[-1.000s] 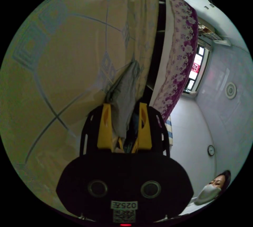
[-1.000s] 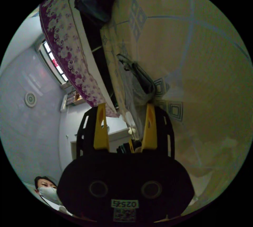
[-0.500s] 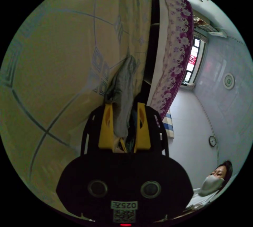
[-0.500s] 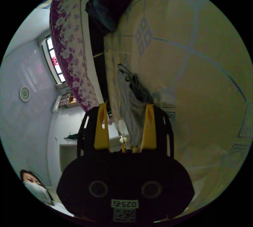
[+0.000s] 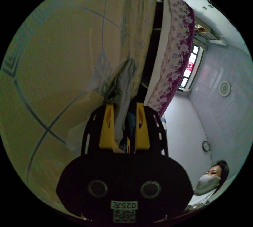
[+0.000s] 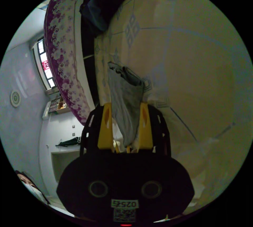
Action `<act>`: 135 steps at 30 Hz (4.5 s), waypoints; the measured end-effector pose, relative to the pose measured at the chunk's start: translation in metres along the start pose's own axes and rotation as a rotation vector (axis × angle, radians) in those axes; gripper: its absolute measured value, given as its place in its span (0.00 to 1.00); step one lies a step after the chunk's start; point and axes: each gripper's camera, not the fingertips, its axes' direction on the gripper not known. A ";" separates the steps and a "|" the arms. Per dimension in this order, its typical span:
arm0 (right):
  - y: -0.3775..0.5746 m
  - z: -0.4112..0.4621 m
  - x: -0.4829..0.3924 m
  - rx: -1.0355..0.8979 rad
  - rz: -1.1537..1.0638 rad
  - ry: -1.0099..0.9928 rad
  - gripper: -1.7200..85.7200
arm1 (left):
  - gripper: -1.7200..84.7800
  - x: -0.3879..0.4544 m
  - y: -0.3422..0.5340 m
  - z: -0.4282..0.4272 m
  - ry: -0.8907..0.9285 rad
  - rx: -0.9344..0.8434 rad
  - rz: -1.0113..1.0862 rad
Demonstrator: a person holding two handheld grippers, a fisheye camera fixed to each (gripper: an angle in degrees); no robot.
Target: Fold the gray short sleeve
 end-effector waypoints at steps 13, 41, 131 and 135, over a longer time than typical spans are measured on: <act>-0.050 0.092 0.123 -0.068 -0.030 -0.036 0.12 | 0.06 0.023 0.109 -0.008 -0.025 -0.055 -0.054; 0.066 0.279 0.278 -0.781 -0.237 -0.205 0.02 | 0.00 0.223 0.596 -0.279 0.404 0.030 -0.077; 0.029 0.791 1.095 -1.887 -1.159 0.146 0.07 | 0.01 0.249 1.105 -0.822 -0.264 0.589 0.218; 0.042 0.841 1.083 -1.866 -1.084 0.132 0.02 | 0.01 0.274 1.079 -0.858 -0.359 0.671 0.289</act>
